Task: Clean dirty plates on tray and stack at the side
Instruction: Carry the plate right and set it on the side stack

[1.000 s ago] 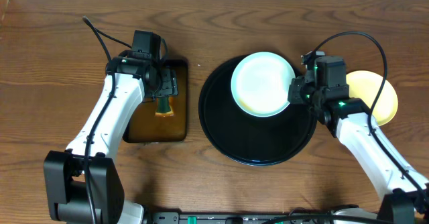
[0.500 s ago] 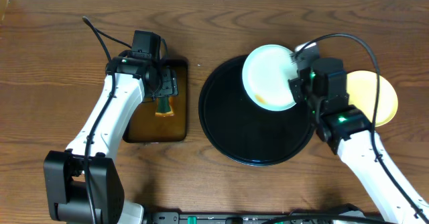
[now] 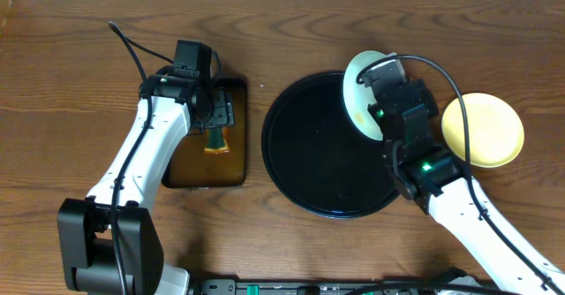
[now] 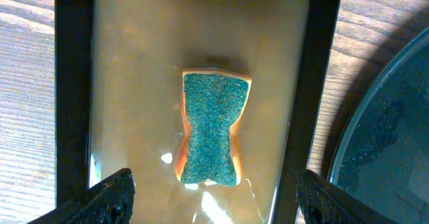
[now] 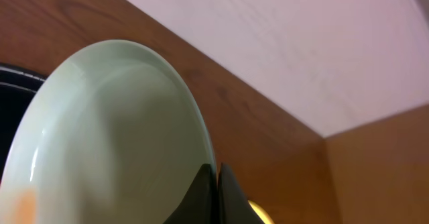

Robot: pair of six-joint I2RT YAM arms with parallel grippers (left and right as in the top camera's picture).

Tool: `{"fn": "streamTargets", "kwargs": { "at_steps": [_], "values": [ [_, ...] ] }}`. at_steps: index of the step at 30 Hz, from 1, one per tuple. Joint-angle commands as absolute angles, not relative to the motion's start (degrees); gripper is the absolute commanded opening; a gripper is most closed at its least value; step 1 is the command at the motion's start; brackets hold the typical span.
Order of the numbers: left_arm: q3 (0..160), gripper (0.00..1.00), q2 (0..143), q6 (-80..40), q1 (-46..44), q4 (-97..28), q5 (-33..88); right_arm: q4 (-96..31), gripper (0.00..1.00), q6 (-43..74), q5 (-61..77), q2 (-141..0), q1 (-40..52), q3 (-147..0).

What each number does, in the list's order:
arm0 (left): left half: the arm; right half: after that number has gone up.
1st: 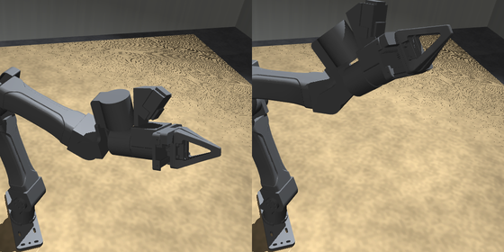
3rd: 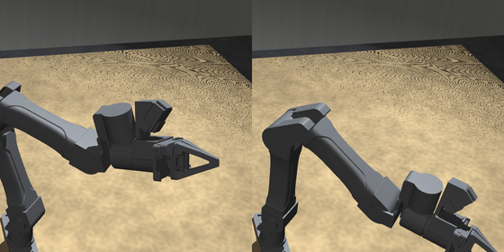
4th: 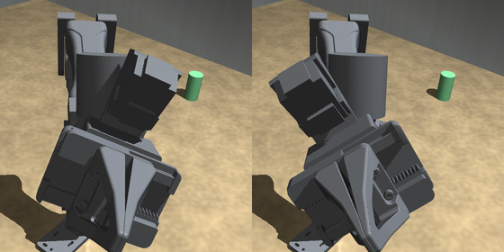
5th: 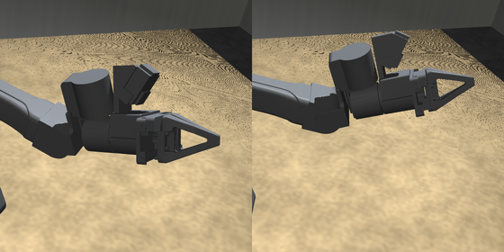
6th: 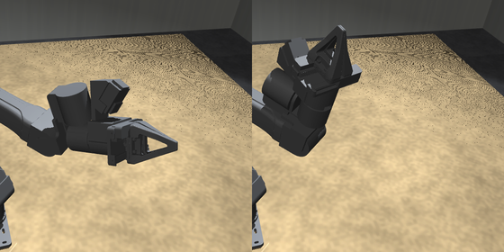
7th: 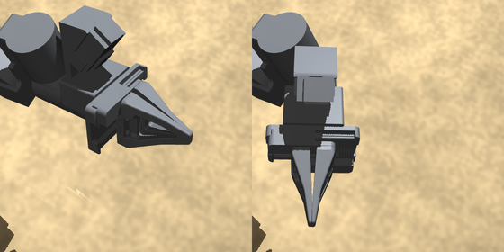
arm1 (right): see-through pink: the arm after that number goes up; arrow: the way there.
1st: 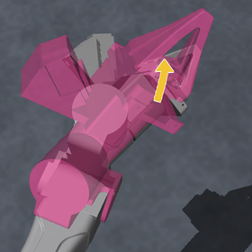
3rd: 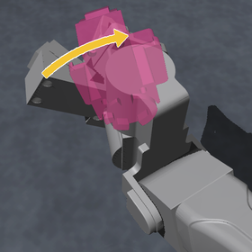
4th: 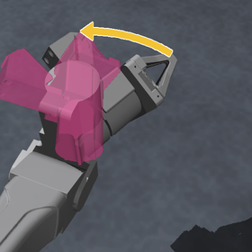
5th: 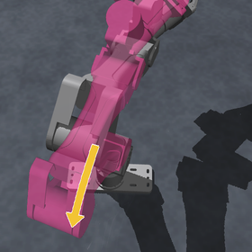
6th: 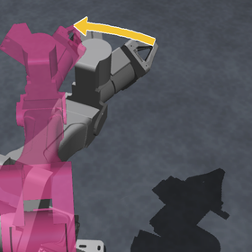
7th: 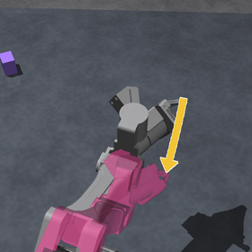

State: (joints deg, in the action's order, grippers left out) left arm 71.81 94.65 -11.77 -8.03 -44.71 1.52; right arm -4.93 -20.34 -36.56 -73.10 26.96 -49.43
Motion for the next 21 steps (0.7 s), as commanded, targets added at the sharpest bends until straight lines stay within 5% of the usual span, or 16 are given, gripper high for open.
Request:
{"fn": "streamTargets", "kwargs": {
  "at_steps": [1,7,21],
  "values": [
    [72.6,0.78,94.61,-11.68,-7.94,-44.73,1.02,-8.03,0.01,-3.95,-38.96,-72.36,22.11,-49.71],
    [72.6,0.78,94.61,-11.68,-7.94,-44.73,1.02,-15.73,0.01,14.5,-34.7,-73.58,9.32,-49.71],
    [72.6,0.79,94.61,-11.7,-7.94,-44.75,1.02,-14.06,0.01,22.26,-25.1,-79.88,-15.05,-49.71]
  ]
}}
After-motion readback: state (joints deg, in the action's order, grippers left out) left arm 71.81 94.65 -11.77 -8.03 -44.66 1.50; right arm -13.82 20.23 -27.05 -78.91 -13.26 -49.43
